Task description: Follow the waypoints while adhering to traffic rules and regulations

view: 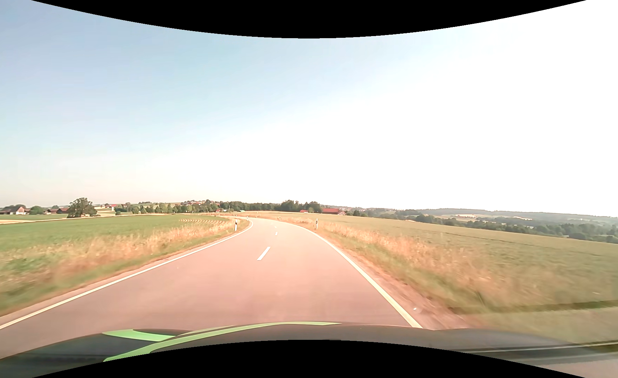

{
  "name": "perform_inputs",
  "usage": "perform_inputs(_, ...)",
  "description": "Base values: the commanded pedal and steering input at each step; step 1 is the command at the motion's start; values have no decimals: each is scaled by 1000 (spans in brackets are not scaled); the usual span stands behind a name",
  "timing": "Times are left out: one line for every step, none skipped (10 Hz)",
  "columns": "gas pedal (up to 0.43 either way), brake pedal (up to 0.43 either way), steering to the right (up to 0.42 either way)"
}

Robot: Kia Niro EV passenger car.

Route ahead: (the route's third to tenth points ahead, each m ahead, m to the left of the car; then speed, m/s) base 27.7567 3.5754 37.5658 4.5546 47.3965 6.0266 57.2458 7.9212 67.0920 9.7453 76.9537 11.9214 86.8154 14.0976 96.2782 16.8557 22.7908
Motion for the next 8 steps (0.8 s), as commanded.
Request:
perform_inputs(157,0,-22)
perform_inputs(157,0,-22)
perform_inputs(157,0,-23)
perform_inputs(157,0,-24)
perform_inputs(157,0,-24)
perform_inputs(157,0,-24)
perform_inputs(157,0,-24)
perform_inputs(157,0,-25)
